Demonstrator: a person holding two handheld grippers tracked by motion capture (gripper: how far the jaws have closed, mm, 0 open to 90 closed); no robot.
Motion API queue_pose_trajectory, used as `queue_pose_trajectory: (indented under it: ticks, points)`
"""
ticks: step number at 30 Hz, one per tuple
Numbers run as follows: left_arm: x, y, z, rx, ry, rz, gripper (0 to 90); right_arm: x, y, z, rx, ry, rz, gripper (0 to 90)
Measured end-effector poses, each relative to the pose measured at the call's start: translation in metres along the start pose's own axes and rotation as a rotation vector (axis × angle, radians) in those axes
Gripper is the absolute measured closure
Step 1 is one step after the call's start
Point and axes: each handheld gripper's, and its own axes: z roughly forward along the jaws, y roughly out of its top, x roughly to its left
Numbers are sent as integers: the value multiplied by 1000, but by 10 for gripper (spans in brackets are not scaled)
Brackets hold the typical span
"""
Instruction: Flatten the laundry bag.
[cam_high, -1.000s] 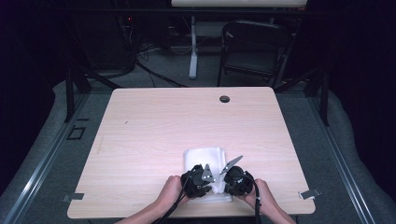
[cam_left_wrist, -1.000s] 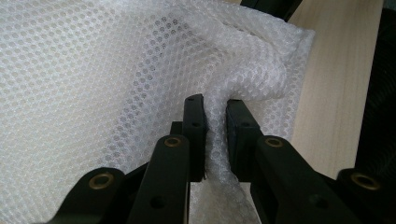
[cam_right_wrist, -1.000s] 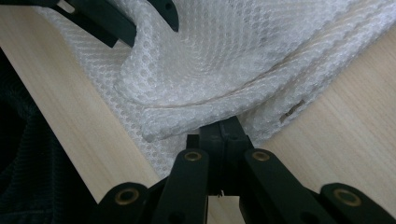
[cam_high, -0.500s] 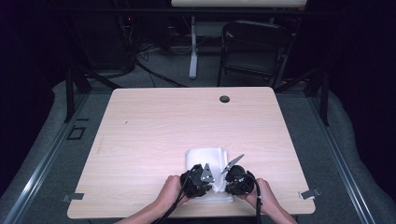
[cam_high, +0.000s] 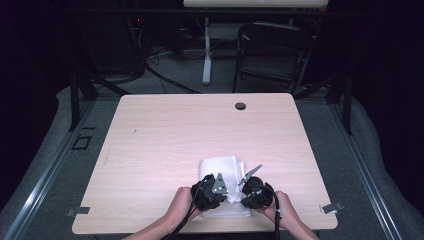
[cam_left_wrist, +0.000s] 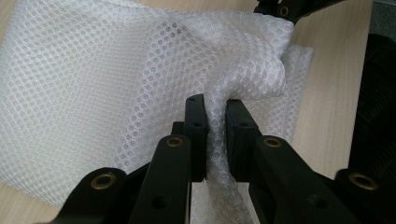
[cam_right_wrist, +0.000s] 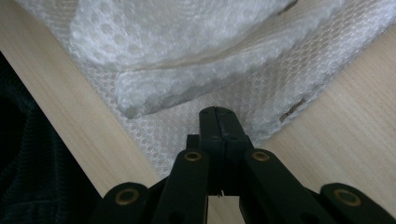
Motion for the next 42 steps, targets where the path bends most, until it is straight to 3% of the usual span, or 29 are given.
queue_pose_trajectory:
  ticks: [6,14,21,23,42]
  points:
    - [0,1,-4,-1,18,8,819,-1,1,-2,34,-16,-4,900]
    - [3,1,-12,-21,43,-6,821,-2,-1,-2,17,-9,25,900]
    - [5,-1,-19,-34,52,-16,822,-4,0,-3,45,-26,13,900]
    - [5,-2,-22,-38,54,-19,822,-4,-1,-2,22,-19,27,900]
    - [11,-12,-40,-55,80,-47,821,-8,-1,-5,57,-27,31,900]
